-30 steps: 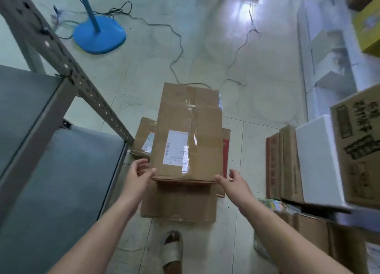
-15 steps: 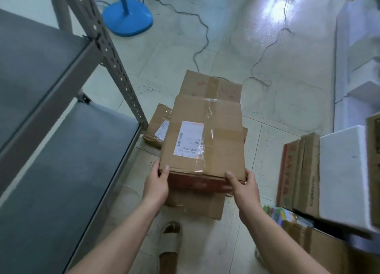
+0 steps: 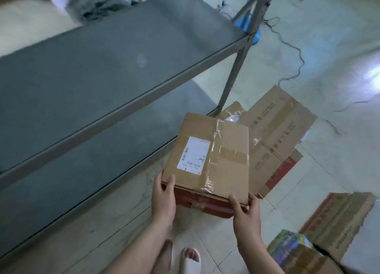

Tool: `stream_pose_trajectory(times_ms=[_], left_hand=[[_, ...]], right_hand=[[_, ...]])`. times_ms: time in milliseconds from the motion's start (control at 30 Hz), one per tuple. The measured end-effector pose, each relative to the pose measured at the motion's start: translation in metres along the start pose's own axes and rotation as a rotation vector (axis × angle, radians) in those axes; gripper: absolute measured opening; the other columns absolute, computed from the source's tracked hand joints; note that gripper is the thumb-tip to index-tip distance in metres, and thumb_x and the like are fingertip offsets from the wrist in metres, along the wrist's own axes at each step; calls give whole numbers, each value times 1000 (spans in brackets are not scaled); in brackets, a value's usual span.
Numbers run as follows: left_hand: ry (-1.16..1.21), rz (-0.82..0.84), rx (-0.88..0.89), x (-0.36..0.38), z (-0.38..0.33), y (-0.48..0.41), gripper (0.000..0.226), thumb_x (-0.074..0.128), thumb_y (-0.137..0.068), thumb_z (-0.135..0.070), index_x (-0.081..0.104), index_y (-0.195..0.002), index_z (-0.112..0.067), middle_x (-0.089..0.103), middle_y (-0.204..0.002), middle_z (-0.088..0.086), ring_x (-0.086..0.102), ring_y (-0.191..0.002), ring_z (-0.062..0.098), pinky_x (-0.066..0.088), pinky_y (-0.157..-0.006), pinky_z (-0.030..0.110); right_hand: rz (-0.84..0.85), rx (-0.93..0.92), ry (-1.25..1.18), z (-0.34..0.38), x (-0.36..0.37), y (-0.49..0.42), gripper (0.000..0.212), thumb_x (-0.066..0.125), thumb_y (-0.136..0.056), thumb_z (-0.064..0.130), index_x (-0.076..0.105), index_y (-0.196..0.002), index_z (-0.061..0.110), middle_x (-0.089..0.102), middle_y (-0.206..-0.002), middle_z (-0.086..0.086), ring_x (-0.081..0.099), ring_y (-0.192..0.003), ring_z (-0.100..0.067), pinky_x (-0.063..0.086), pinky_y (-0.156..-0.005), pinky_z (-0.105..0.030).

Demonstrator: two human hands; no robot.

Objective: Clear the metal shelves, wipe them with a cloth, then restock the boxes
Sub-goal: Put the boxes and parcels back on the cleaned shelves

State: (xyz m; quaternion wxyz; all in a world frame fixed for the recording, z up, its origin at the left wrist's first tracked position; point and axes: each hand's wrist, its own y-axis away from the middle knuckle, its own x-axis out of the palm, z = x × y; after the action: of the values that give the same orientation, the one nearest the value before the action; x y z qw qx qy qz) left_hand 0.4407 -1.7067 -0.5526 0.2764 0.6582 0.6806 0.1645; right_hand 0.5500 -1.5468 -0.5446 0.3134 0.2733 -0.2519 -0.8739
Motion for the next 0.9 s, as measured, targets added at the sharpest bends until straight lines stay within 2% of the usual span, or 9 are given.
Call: stream_pose_trajectory(times_ms=[100, 200, 300, 367, 400, 500, 633, 833, 900], left_hand=[[74, -174, -21, -82, 22, 7, 33, 56, -102, -24, 53, -134, -30, 65, -122, -11, 61, -108, 4, 46, -92, 30], [179, -345, -42, -179, 50, 12, 33, 54, -102, -17, 55, -134, -24, 66, -121, -7, 62, -107, 6, 45, -87, 27], [270, -485, -86, -278, 88, 18, 30, 55, -103, -17, 55, -131, -25, 67, -120, -6, 63, -107, 7, 45, -82, 24], [325, -590, -99, -348, 116, 24, 27, 55, -103, -16, 54, -127, -28, 66, -116, -9, 62, -104, 6, 45, -79, 21], [343, -632, -112, -383, 133, 27, 27, 55, -103, -17, 53, -128, -27, 65, -115, -10, 62, -106, 8, 45, -80, 21], [411, -728, -142, -473, 177, 32, 29, 54, -103, -20, 54, -131, -28, 66, -120, -7, 62, -111, 13, 49, -91, 32], [496, -830, -123, -580, 239, 28, 29, 58, -101, -22, 55, -126, -34, 66, -121, -8, 62, -112, 13, 49, -95, 35], [481, -854, -72, -757, 331, -24, 33, 59, -101, -14, 52, -131, -23, 61, -114, -17, 58, -90, -18, 46, -83, 18], [427, -811, -21, -801, 344, -52, 33, 57, -102, -15, 49, -133, -22, 57, -113, -19, 57, -89, -19, 47, -82, 10]], right_hand=[[115, -42, 132, -14, 53, 43, 47, 73, -92, 31, 48, -131, 28, 64, -118, 3, 63, -103, -14, 48, -101, -46], [263, -104, 238, -38, 122, 89, 42, 75, -91, 26, 49, -124, 27, 67, -118, -3, 65, -106, -22, 49, -101, -49], [446, -196, 318, -65, 196, 139, 41, 73, -92, 18, 49, -126, 23, 65, -118, -4, 64, -101, -18, 50, -85, -33], [571, -254, 386, -90, 249, 173, 44, 69, -95, 17, 48, -133, 17, 61, -120, -2, 61, -99, -13, 44, -74, -20], [626, -274, 428, -102, 277, 193, 46, 68, -96, 20, 46, -137, 17, 60, -119, 2, 59, -97, -10, 43, -73, -19], [760, -308, 551, -142, 351, 243, 47, 64, -98, 31, 42, -139, 26, 61, -116, 10, 58, -96, -3, 45, -81, -31], [852, -324, 607, -201, 450, 304, 50, 64, -99, 27, 42, -143, 23, 60, -126, 7, 60, -115, -17, 50, -96, -40], [941, -298, 660, -312, 620, 370, 51, 68, -88, 40, 49, -135, 30, 65, -121, 11, 65, -110, -17, 52, -102, -55], [955, -291, 599, -332, 671, 377, 50, 68, -92, 30, 48, -137, 24, 63, -121, 9, 62, -115, -18, 50, -105, -53]])
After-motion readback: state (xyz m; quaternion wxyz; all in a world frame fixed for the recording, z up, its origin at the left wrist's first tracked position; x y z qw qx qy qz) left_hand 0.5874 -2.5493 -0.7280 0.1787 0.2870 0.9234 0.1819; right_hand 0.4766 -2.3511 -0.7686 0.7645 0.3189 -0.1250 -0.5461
